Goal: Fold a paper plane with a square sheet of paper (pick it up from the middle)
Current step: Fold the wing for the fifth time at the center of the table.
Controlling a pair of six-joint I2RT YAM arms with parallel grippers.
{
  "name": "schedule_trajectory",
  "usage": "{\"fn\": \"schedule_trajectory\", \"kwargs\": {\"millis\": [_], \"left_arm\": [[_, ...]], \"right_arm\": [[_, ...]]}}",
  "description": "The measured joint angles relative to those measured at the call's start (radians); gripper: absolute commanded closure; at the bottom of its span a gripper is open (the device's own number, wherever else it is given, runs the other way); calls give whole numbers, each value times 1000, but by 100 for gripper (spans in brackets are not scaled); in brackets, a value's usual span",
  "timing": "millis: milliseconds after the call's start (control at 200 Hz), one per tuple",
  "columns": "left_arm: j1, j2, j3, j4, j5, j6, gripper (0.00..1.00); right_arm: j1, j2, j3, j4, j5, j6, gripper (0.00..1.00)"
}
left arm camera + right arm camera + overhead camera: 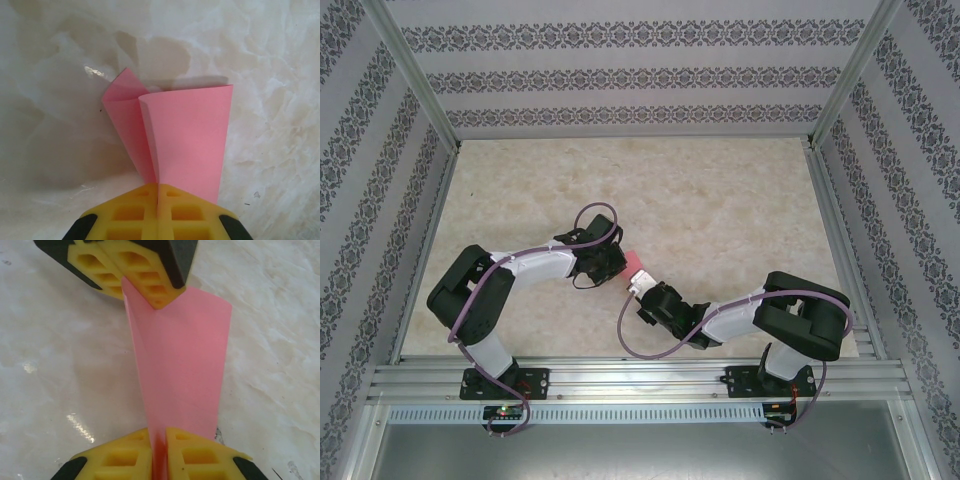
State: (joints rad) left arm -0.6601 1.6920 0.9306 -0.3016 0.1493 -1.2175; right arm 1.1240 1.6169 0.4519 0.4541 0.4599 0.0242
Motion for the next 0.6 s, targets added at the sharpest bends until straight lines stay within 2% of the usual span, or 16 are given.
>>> {"fn": "schedule_trajectory", "kwargs": {"millis": [170, 365, 445, 599], "left_arm": [[1, 0, 0, 0, -1, 0, 94], [1, -5, 12, -17, -5, 13, 66], [1, -27, 12, -40, -24, 23, 44], [2, -149, 8, -82, -90, 40, 31]], "right_arm": [[0, 0, 5, -6, 14, 9, 98], [-1, 13, 6, 2, 5, 51, 100], [-16, 15, 3, 24, -25, 89, 100], [-77, 15, -9, 103, -118, 196, 100]]}}
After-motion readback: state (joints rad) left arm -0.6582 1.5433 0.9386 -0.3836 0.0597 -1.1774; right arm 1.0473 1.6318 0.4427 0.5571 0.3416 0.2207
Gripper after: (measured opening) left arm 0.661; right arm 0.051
